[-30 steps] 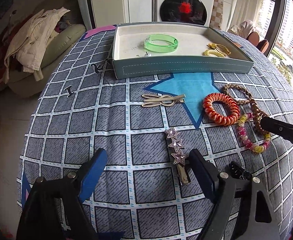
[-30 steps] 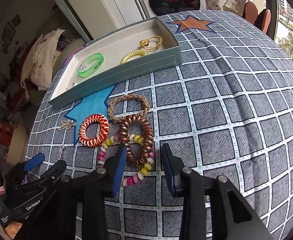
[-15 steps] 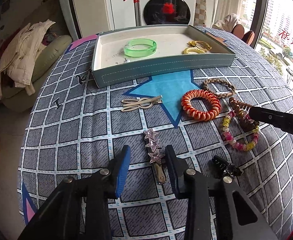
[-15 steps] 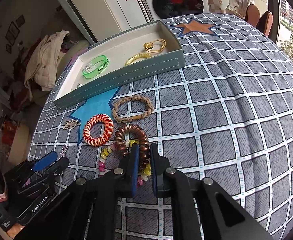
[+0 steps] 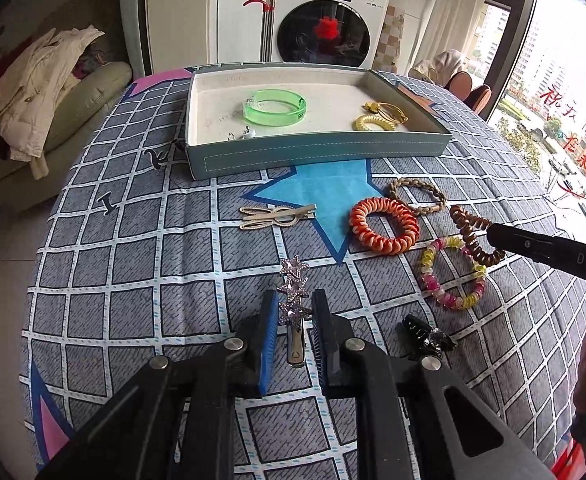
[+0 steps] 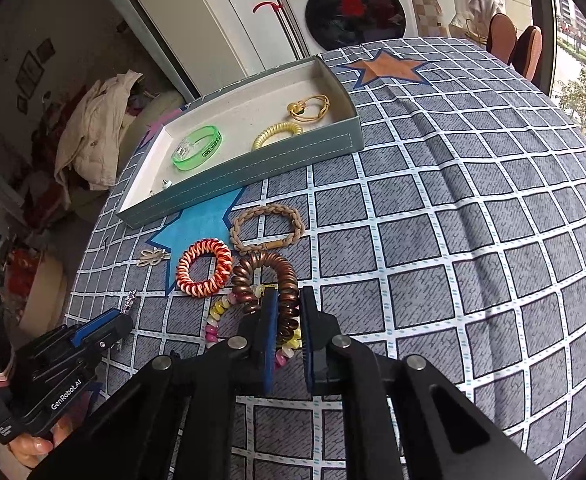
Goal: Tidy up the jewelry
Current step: 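Grasp the star rhinestone hair clip with the left tool while the right tool grasps the brown spiral hair tie, then carry the star clip and brown spiral hair tie over the tray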
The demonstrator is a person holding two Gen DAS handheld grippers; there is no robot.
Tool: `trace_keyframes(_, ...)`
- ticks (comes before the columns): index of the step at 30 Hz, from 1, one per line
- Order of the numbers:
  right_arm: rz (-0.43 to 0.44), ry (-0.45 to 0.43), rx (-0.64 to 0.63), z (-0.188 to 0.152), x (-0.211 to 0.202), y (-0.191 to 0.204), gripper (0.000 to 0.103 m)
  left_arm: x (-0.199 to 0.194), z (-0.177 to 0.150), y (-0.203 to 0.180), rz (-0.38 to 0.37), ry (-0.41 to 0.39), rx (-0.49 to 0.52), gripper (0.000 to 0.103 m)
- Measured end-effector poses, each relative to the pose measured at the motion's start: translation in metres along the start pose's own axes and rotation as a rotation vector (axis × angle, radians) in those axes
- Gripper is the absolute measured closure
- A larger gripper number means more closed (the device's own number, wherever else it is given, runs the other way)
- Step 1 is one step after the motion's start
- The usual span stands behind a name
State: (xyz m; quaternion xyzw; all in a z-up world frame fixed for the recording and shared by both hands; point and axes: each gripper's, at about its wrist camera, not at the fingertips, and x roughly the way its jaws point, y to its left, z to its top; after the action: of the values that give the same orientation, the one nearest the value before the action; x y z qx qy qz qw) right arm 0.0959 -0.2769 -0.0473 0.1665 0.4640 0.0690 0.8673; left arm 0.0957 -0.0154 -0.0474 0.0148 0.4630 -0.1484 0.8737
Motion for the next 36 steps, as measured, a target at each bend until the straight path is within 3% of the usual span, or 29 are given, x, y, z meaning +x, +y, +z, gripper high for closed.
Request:
trace_keyframes(9, 0.032, -0.034, 0.013, 0.016, -0.014, 0.000, 0.091, -0.013, 0.021, 0.008, -0.004, -0.031, -0.007, 0.067)
trace_keyframes(18, 0.039, -0.069, -0.005, 0.054, -0.015, 0.004, 0.091, -0.014, 0.060, 0.018, 0.015, -0.081, -0.016, 0.067)
trace_keyframes(36, 0.042, -0.037, -0.014, 0.137, 0.045, 0.016, 0.091, 0.038, 0.139, 0.024, 0.076, -0.073, 0.006, 0.067)
